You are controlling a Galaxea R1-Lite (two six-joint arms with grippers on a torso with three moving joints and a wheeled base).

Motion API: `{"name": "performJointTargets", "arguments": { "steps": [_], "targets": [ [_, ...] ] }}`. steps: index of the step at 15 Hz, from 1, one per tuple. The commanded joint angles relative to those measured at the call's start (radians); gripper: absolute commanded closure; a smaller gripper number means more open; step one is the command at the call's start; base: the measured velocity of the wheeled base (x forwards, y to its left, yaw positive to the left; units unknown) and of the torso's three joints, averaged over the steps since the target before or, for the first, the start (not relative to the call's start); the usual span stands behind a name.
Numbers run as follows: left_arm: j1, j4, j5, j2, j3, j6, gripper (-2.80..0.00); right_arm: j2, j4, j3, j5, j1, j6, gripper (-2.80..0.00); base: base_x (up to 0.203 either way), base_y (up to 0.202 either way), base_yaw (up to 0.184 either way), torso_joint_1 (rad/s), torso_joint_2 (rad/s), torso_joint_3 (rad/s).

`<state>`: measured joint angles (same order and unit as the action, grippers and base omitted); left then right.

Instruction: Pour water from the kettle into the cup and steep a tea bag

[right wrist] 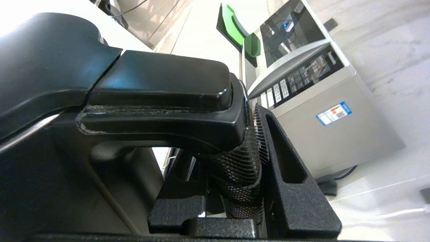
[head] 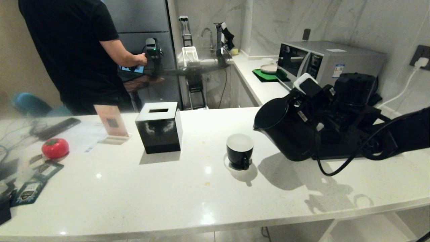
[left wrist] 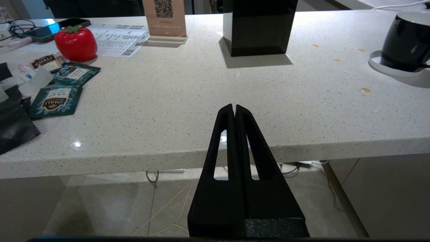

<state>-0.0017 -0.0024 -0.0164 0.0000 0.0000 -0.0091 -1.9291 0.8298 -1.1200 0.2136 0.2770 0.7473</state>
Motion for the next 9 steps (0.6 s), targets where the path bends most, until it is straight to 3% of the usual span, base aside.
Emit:
{"name": "performJointTargets", "arguments": {
  "steps": [1,7,9],
  "targets": [
    [0.000,-0.001,0.000,0.002,0.000,0.000,0.00,0.001,0.006,0.000,0.000,0.004,0.017,0.00,0.000,0.000,0.000,0.000,0.00,0.000],
    [0.000,-0.001,0.000,0.002,0.000,0.000,0.00,-0.001,0.006,-0.007,0.001,0.025,0.058,0.00,0.000,0.000,0.000,0.000,0.00,0.000],
    [0.000,-0.001,0.000,0.002,0.000,0.000,0.00,-0.001,0.012,-0.007,0.000,0.025,0.123,0.00,0.000,0.000,0.000,0.000,0.00,0.000]
  ]
}}
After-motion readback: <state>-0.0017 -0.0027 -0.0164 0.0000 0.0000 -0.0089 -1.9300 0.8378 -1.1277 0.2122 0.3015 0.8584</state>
